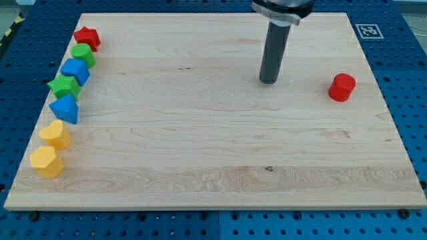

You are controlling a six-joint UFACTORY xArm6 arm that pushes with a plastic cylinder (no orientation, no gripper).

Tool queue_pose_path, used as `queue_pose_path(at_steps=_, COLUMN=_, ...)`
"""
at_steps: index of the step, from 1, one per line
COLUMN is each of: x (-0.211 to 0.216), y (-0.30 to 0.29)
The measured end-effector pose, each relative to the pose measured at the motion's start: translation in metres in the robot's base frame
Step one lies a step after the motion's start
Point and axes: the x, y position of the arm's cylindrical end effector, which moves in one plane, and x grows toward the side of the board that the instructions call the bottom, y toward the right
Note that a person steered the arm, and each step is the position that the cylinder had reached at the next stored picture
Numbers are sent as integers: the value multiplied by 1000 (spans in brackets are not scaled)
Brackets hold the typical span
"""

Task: Place your arm to the right of green circle

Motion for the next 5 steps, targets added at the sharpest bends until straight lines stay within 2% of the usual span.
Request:
queue_pose_path(at_steps=2, x=-5, y=-4)
queue_pose_path(at_steps=3, x=-11, y=-28)
queue_pose_path(at_steps=5, x=-45, y=-62)
